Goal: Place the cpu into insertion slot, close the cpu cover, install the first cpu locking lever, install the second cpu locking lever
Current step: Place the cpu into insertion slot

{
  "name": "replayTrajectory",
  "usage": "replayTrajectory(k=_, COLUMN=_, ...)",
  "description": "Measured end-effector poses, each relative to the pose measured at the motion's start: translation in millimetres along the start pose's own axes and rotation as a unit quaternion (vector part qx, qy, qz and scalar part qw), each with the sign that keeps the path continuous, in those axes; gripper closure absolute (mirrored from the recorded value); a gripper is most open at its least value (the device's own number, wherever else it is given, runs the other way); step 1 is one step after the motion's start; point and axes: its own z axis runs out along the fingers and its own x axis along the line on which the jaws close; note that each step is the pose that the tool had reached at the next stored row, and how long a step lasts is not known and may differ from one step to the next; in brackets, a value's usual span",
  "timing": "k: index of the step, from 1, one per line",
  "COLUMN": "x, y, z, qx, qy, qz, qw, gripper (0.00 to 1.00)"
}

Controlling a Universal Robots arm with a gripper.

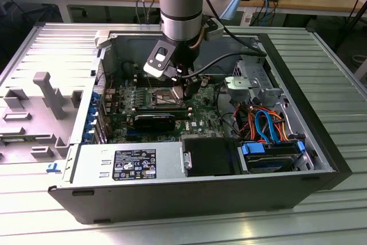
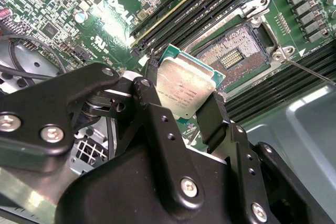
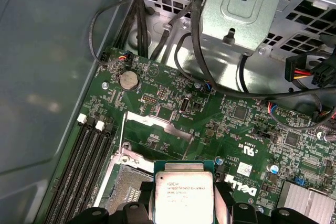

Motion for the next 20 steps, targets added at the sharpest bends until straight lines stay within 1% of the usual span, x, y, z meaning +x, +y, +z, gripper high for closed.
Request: replayTrajectory(k=20, x=-0.1, y=-0.3, z=3.8, qx=-0.0001, qy=-0.0006, qz=0.007, qw=1.0, gripper=0.46)
